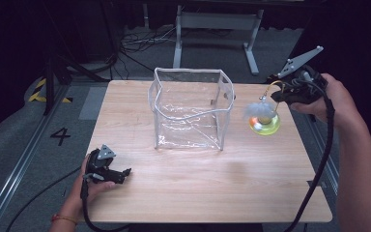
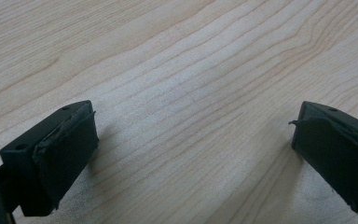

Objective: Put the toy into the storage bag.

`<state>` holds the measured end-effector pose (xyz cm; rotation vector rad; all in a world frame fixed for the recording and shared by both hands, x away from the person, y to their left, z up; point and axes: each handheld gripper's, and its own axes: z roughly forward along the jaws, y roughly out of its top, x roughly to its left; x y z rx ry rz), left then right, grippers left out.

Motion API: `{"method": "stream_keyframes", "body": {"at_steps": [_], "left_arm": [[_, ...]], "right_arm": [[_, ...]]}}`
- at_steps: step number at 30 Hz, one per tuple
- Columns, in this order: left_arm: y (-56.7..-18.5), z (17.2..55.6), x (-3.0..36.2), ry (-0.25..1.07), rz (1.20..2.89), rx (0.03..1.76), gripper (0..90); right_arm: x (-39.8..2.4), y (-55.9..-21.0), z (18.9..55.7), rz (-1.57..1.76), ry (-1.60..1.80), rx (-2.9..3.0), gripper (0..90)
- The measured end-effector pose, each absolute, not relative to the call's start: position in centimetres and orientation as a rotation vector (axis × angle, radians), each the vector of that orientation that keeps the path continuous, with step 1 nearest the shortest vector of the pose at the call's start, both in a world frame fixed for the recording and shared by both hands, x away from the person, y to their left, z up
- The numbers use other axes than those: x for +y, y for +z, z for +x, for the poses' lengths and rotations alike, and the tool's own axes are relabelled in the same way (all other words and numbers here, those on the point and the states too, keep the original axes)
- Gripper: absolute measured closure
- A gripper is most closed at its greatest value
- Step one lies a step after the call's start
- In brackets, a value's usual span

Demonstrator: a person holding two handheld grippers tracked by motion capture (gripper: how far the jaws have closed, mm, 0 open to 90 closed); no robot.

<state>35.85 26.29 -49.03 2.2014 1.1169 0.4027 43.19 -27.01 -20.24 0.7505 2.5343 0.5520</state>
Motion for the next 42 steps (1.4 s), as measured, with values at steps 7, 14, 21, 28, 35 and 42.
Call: {"method": "stream_keyframes", "body": {"at_steps": [7,14,21,28,35,42], "left_arm": [[-49.0,35.9,26.3,0.402,2.202,1.114,0.4],[-49.0,35.9,26.3,0.401,2.202,1.113,0.3],[-49.0,35.9,26.3,0.398,2.201,1.114,0.3],[-49.1,35.9,26.3,0.396,2.2,1.113,0.3],[-49.0,35.9,26.3,0.398,2.201,1.112,0.3],[-49.0,35.8,26.3,0.402,2.201,1.115,0.5]], "right_arm": [[-26.6,-18.6,44.0,0.757,0.502,2.504,88.2],[-26.3,-16.6,44.5,0.759,0.53,2.471,88.2],[-25.0,-15.3,44.9,0.742,0.542,2.455,88.2],[-23.2,-14.2,45.4,0.718,0.558,2.44,88.2],[-20.9,-13.4,45.7,0.683,0.575,2.429,88.2],[-19.5,-13.1,46.3,0.664,0.606,2.433,88.2]]}}
